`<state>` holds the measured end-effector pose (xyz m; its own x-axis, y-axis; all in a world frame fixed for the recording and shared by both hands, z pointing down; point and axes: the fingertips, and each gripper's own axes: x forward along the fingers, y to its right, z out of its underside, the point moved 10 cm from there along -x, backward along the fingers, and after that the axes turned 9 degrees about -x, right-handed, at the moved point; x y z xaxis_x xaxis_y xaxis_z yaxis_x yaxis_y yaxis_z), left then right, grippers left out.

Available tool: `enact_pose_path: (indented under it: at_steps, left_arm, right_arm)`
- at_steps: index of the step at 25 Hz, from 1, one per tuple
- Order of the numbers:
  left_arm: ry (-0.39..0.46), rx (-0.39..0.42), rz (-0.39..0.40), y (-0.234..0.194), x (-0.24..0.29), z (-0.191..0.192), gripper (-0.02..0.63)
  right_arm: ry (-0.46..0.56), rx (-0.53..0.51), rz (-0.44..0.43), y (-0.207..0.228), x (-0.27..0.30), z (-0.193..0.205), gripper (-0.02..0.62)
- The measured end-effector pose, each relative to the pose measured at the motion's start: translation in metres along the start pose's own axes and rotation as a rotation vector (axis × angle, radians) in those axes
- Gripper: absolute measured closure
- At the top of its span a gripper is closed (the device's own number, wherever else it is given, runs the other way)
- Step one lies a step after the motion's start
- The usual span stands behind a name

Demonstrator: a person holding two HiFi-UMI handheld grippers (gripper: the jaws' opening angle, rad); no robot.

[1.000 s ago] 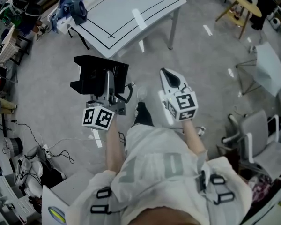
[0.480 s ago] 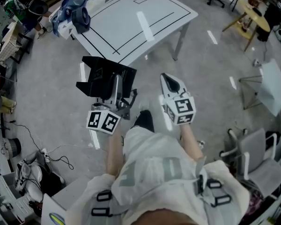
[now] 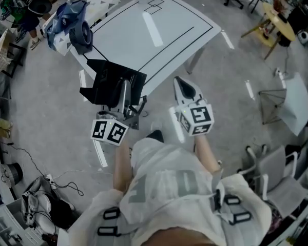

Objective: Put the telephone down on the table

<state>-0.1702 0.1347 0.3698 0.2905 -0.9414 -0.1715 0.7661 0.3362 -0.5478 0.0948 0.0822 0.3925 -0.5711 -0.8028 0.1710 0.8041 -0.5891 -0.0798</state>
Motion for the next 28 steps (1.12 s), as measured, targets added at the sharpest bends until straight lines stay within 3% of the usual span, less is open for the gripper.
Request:
enact_pose_path:
  at_steps: [12, 20, 28]
  left_arm:
    - [-0.010, -0.038, 0.064, -0.060, 0.087, -0.029, 0.459]
    - [-0.012, -0.040, 0.034, -0.066, 0.110, -0.023, 0.459]
    - [-0.017, -0.034, -0.005, -0.068, 0.120, -0.017, 0.459]
  right_arm:
    - [0.014, 0.007, 0.003, 0.014, 0.091, -0.026, 0.588]
    - [0.000, -0.041, -0.008, 0.034, 0.118, -0.023, 0.588]
    - [0.015, -0.018, -0.037, 0.048, 0.130, -0.026, 0.588]
